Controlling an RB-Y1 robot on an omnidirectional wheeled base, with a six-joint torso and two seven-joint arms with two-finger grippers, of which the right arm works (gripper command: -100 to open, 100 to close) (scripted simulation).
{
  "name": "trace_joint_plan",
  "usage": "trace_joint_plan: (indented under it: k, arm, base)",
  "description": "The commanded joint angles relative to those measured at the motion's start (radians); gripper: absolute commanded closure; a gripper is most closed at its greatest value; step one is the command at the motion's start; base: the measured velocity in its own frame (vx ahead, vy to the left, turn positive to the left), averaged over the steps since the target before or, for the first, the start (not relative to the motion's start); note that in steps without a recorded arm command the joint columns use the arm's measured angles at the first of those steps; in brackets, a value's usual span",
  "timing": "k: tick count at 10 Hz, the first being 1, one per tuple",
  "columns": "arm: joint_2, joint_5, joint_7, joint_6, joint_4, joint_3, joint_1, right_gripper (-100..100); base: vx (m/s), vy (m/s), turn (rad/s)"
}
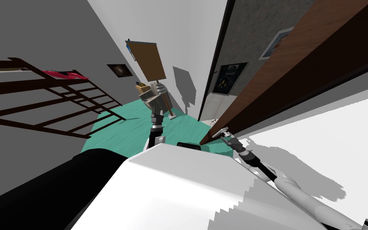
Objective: Pull the door open
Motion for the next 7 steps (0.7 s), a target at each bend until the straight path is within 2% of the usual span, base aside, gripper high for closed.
trace_joint_plan:
  k: [1,2,7]
  arm:
    - [0.023,0.020,-0.003,-0.006,-0.016,0.032,0.010,100]
    - [0.008,0.002,-0.006,-0.027,0.032,0.006,-0.001,100]
    - [0.016,0.005,-0.019,-0.089,0.093,0.015,0.012,100]
  base:
    - [-0.006,-0.006,-0.021]
    - [0.021,-0.020,0.037]
    - [0.015,0.001,0.030]
